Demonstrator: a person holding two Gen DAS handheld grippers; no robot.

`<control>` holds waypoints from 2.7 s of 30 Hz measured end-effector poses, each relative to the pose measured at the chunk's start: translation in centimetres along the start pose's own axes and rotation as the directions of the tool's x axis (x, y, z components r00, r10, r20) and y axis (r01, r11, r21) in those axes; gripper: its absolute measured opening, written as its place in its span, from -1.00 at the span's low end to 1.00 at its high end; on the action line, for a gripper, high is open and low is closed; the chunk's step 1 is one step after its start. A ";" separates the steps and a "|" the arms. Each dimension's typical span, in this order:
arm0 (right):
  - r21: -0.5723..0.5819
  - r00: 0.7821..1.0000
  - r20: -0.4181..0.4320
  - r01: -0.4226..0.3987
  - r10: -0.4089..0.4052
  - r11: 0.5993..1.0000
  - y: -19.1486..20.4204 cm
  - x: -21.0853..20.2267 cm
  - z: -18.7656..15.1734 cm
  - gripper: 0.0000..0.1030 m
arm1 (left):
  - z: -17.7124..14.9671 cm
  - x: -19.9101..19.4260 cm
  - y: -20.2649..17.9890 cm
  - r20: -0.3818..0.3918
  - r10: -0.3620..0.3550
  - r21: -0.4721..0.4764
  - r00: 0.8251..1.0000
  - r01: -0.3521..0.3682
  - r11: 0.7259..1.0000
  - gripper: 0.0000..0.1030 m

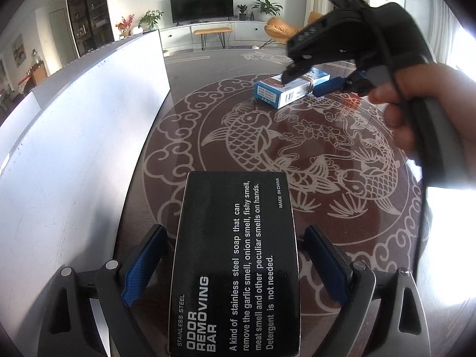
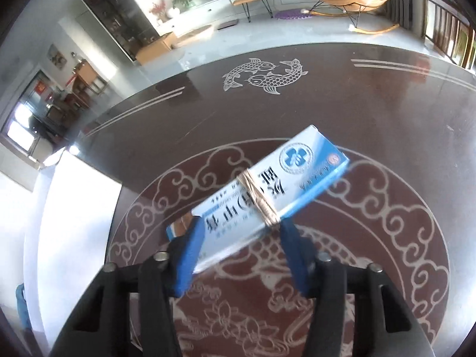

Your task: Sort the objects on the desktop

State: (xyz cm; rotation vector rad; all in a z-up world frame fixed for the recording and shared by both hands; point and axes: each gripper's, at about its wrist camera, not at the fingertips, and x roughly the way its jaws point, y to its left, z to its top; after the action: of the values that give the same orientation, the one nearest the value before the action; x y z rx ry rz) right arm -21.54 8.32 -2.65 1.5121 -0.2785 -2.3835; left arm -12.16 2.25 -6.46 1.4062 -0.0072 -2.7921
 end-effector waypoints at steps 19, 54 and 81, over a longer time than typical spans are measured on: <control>0.070 0.993 -0.077 0.098 -0.092 0.993 0.7 0.8 1.0 0.94 | -0.1 0.0 0.0 0.000 0.000 0.000 1.000 0.000 1.000 0.85; -0.332 0.977 0.136 0.199 -0.161 0.922 -3.9 -12.8 -23.6 0.17 | 0.0 0.1 0.0 0.000 0.001 0.000 1.000 -0.001 1.000 0.85; -0.285 0.970 0.161 0.223 -0.183 0.932 -5.8 -14.2 -26.7 1.00 | -0.8 0.0 -0.8 -0.027 -0.025 0.033 0.999 0.026 0.999 1.00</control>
State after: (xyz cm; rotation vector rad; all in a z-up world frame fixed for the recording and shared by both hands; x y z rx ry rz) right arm 7.35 18.71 -3.87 1.2990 0.2186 -2.5463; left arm -11.49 3.06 -6.95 1.4613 -0.0361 -2.8059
